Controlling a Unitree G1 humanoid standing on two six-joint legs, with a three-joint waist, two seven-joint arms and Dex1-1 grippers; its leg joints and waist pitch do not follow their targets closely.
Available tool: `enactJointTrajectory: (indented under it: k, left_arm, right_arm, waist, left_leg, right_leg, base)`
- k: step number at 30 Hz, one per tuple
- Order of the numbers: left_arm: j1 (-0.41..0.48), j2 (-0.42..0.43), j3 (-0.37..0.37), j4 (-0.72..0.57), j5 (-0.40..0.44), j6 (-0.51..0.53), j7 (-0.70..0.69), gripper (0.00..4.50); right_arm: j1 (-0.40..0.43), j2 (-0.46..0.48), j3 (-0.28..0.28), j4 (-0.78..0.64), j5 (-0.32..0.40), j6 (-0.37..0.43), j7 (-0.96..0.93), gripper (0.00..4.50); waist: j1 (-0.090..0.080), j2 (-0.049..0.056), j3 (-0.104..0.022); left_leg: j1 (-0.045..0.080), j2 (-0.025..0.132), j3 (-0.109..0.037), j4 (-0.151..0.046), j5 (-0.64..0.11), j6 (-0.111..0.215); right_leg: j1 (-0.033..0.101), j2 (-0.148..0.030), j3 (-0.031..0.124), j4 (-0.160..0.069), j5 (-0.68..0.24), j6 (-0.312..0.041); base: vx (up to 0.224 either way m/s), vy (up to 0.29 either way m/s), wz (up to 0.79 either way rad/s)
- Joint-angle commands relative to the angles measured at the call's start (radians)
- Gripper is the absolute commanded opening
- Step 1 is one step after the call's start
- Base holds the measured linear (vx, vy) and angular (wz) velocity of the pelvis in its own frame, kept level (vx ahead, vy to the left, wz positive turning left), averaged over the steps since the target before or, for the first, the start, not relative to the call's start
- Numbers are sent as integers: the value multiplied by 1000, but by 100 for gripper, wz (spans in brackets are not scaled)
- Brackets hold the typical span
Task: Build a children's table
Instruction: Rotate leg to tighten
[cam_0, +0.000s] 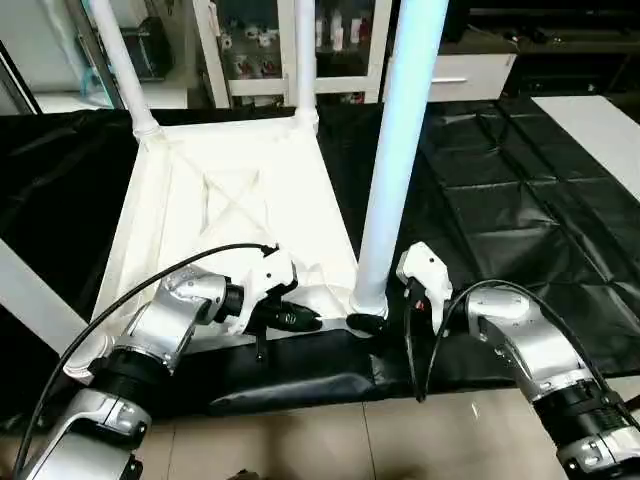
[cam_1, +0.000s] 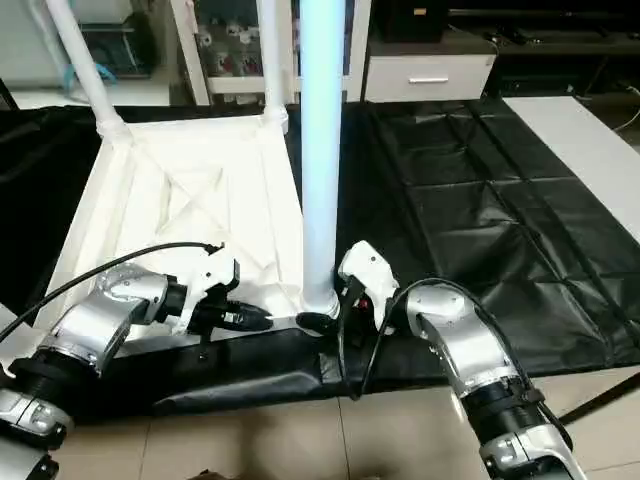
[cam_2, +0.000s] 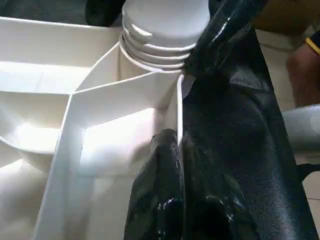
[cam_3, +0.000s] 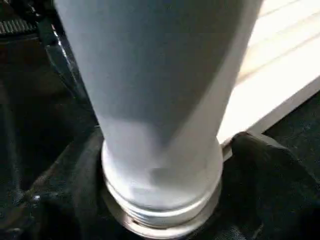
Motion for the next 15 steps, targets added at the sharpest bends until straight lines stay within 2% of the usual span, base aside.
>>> enactJointTrajectory:
  k: [1, 2, 4, 13, 15]
  left_arm:
    - [17, -11, -29, 4, -19, 11, -35, 0]
    - [15, -12, -28, 9, -19, 11, -34, 0]
    - [16, -13, -27, 12, -20, 10, -33, 0]
    - [19, -4, -30, 8, -22, 22, -42, 0]
    - [22, -3, -30, 7, -24, 25, -44, 0]
  right_arm:
    - [-21, 1, -24, 12, 16, 2, 2, 378]
    - [-22, 2, -23, 19, 16, 0, 6, 368]
    - [-23, 3, -23, 25, 14, -4, 9, 352]
    - [-32, 13, -32, 45, 29, -2, 28, 290]
    - [-30, 15, -31, 45, 30, -2, 29, 281]
  waist:
    - [-2, -11, -54]
    - [-3, -15, -53]
    - [-3, -10, -53]
    - [-8, -13, -54]
    - [-8, -8, -55]
  left_leg:
    - [14, 39, -14, -70, -180, 64]
    - [14, 39, -13, -70, -181, 64]
    - [14, 39, -14, -70, -185, 62]
    - [14, 38, -14, -69, -182, 64]
    - [14, 38, -15, -68, -178, 65]
  right_leg:
    - [40, -33, 29, -60, -97, -259]
    - [40, -33, 29, -61, -100, -259]
    - [40, -33, 29, -61, -111, -258]
    - [41, -32, 28, -59, -106, -263]
    - [41, -32, 28, -58, -100, -265]
  base:
    - [0, 0, 0]
    - [0, 0, 0]
    - [0, 0, 0]
    - [0, 0, 0]
    - [0, 0, 0]
